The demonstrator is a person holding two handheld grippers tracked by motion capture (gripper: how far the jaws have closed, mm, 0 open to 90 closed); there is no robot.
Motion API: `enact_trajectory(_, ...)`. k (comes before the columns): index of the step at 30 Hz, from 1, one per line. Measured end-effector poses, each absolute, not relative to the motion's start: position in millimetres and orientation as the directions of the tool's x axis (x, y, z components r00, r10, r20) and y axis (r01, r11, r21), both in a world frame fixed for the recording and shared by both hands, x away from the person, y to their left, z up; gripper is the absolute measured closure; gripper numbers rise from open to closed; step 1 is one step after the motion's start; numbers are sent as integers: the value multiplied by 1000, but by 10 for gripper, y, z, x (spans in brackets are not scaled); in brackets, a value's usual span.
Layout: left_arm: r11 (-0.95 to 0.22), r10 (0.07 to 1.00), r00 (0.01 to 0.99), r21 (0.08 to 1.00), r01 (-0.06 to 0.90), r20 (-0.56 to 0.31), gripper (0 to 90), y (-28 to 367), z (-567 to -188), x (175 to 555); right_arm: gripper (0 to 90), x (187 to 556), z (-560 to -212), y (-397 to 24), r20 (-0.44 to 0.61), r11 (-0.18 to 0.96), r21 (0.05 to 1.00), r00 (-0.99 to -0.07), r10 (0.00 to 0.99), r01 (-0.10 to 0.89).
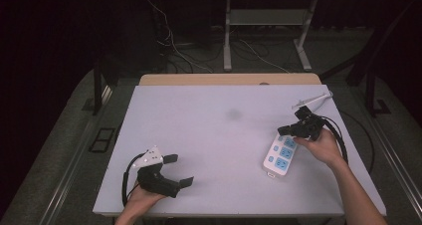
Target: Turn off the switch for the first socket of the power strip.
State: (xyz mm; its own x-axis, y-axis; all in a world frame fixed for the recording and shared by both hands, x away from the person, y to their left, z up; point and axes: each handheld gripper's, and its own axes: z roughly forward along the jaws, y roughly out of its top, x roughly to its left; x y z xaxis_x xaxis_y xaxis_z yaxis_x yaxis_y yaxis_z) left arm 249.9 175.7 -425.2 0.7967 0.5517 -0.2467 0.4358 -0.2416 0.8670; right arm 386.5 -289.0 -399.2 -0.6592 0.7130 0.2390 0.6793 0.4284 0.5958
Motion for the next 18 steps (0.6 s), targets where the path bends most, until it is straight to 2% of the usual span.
enact_trajectory(3, -242, 552, 797, 867, 435, -246, 0, 1756, -4253, 2500, 895, 3875, -4010, -2887, 235, 435, 592, -661, 713, 679)
enact_trajectory(18, -243, 553, 797, 867, 434, -244, 0, 1757, -4253, 2500, 897, 3890, -4134, -2889, 237, 453, 558, -656, 716, 695)
